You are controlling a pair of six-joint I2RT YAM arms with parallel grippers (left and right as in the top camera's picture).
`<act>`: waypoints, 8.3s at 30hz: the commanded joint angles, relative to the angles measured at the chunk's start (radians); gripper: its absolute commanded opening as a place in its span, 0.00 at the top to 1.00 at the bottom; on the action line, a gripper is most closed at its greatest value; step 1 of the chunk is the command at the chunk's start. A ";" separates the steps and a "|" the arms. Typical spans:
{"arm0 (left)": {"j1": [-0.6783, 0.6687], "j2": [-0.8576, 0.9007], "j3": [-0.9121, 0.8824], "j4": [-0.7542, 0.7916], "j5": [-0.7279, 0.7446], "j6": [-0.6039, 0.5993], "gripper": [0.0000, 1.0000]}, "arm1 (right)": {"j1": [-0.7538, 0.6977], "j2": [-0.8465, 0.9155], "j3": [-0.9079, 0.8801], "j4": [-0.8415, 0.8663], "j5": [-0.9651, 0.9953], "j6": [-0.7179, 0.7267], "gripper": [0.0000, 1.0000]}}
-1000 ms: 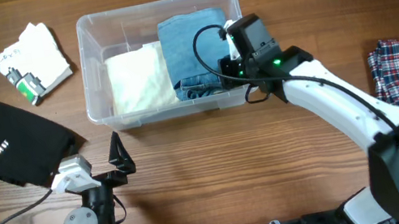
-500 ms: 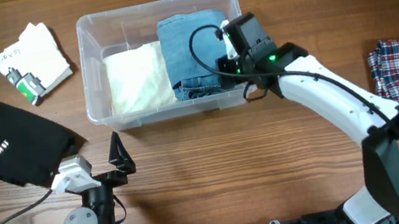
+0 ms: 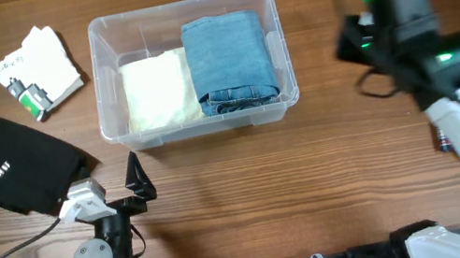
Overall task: Pack container
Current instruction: 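Move the right gripper right to the plaid cloth, then grasp the red-navy plaid cloth's edge with the right gripper, then lift the plaid cloth and carry it left over the container, then lower the plaid cloth into the container's left half and release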
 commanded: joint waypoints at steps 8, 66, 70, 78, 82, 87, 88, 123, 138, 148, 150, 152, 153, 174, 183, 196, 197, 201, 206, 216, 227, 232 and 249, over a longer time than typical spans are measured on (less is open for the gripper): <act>0.006 0.000 -0.006 0.003 0.008 0.024 0.00 | -0.439 -0.032 -0.039 -0.130 -0.029 0.081 0.00; 0.006 0.000 -0.006 0.003 0.008 0.024 0.00 | -0.610 0.509 -0.212 0.175 0.114 -0.726 0.00; 0.006 0.000 -0.006 0.003 0.008 0.024 0.00 | -0.610 0.517 -0.212 0.186 0.096 -0.763 0.01; 0.006 0.000 -0.006 0.003 0.008 0.024 0.00 | -0.610 0.565 -0.212 0.194 0.088 -0.813 0.02; 0.006 0.000 -0.006 0.003 0.008 0.024 0.00 | -0.610 0.620 -0.212 0.188 0.084 -0.812 0.03; 0.006 0.000 -0.006 0.003 0.008 0.024 0.00 | -0.610 0.670 -0.212 0.188 0.076 -0.805 0.10; 0.006 0.000 -0.006 0.003 0.008 0.024 0.00 | -0.610 0.670 -0.212 0.188 0.068 -0.805 0.14; 0.006 0.000 -0.006 0.003 0.008 0.024 0.00 | -0.610 0.520 0.064 0.014 -0.202 -0.649 0.96; 0.006 0.000 -0.006 0.003 0.008 0.024 0.00 | -0.486 0.156 0.094 0.138 -0.641 -0.401 0.96; 0.006 0.000 -0.006 0.003 0.008 0.024 0.00 | -0.161 0.107 0.093 0.510 -0.879 -0.145 0.96; 0.006 0.000 -0.006 0.003 0.008 0.024 0.00 | -0.082 0.111 0.093 0.610 -0.891 -0.115 0.96; 0.006 0.000 -0.006 0.003 0.008 0.024 0.00 | 0.000 0.122 0.093 0.717 -0.893 -0.091 0.96; 0.006 0.000 -0.006 0.003 0.008 0.024 0.00 | 0.034 0.130 0.093 0.761 -0.893 -0.081 0.96; 0.006 0.000 -0.006 0.003 0.008 0.024 0.00 | 0.351 0.544 0.093 1.562 -1.116 0.234 0.96; 0.006 0.000 -0.006 0.003 0.008 0.024 0.00 | 0.358 0.612 0.093 1.688 -1.139 0.329 0.96; 0.006 0.000 -0.006 0.003 0.008 0.024 0.00 | 0.356 0.611 0.096 1.603 -1.116 0.344 0.96; 0.006 0.000 -0.006 0.003 0.008 0.024 0.00 | 0.352 0.611 0.098 1.572 -1.104 0.341 0.96; 0.006 0.000 -0.006 0.003 0.008 0.024 0.00 | 0.347 0.610 0.130 1.413 -1.030 0.265 0.96; 0.006 0.000 -0.006 0.003 0.008 0.024 0.00 | 0.366 0.606 0.311 0.993 -0.844 0.038 0.95; 0.006 0.000 -0.006 0.003 0.008 0.024 0.00 | 0.474 0.606 0.590 0.469 -0.280 -0.181 0.96; 0.006 0.000 -0.006 0.003 0.008 0.024 0.00 | 0.612 0.616 0.590 0.340 0.146 -0.197 0.96; 0.006 0.000 -0.006 0.003 0.008 0.024 0.00 | 0.613 0.667 0.590 0.336 0.146 -0.151 0.96; 0.006 0.000 -0.006 0.003 0.008 0.024 0.00 | 0.618 0.767 0.591 0.303 0.137 -0.084 0.96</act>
